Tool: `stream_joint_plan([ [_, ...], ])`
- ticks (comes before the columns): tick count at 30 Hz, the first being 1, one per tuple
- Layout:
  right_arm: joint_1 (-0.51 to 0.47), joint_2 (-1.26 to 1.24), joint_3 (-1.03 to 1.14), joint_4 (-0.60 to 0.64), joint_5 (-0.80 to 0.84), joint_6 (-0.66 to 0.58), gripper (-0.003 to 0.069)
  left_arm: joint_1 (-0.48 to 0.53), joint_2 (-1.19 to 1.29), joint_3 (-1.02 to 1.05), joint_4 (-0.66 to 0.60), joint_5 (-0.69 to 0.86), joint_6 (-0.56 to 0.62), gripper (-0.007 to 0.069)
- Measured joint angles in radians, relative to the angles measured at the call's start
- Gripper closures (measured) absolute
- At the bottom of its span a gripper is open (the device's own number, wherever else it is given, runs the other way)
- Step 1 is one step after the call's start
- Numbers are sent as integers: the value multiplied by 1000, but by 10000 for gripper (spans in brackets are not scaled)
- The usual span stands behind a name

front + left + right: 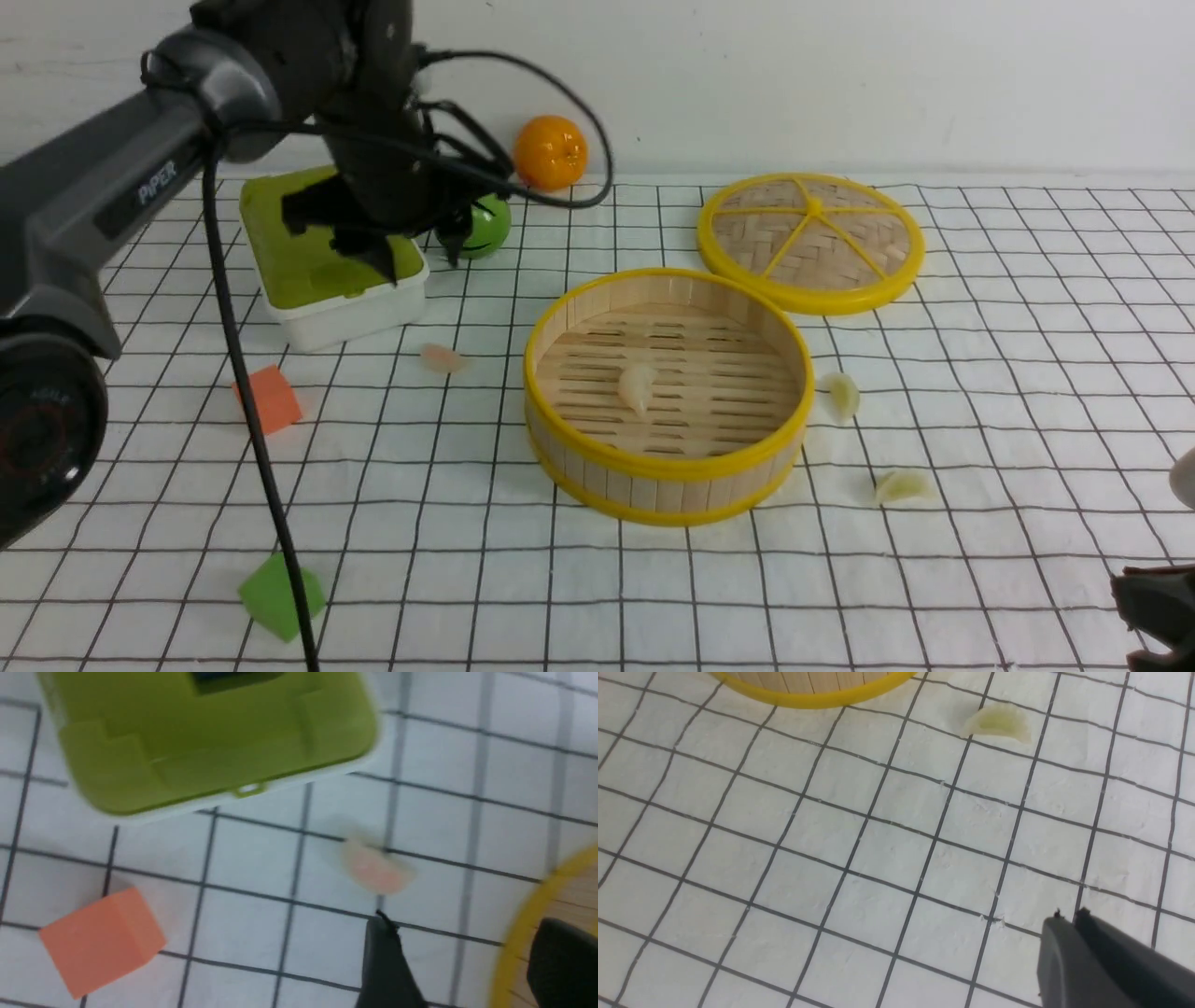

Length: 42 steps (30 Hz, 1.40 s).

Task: Put the dumplings into the steamer on the table with the white tablecloth.
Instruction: 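Reach for and grasp a dumpling on the table with the left gripper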

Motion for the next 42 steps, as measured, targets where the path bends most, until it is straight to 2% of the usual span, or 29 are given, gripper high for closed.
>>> stream_joint_plan([
  [5, 0, 0, 0, 0, 0, 0, 618, 32, 103, 21, -29, -85, -104, 225],
  [11, 0, 0, 0, 0, 0, 0, 618, 34, 111, 21, -35, -178, -219, 225],
  [22, 0, 0, 0, -1, 0, 0, 617, 35, 171, 21, -36, -143, -225, 232],
  [24, 0, 0, 0, 0, 0, 0, 617, 35, 182, 21, -46, -142, -204, 254],
  [26, 0, 0, 0, 1, 0, 0, 617, 36, 183, 21, -69, -141, -158, 319],
  [27, 0, 0, 0, 1, 0, 0, 617, 36, 183, 21, -71, -140, -152, 326],
  [28, 0, 0, 0, 1, 0, 0, 617, 37, 183, 21, -87, -139, -113, 398],
  [29, 0, 0, 0, 1, 0, 0, 617, 38, 183, 21, -103, -139, -87, 435],
  [35, 0, 0, 0, 4, 0, 0, 611, 38, 185, 0, -166, -89, 45, 449],
  [42, 0, 0, 0, 12, 0, 0, 606, 38, 117, -146, -248, 102, 265, 449],
])
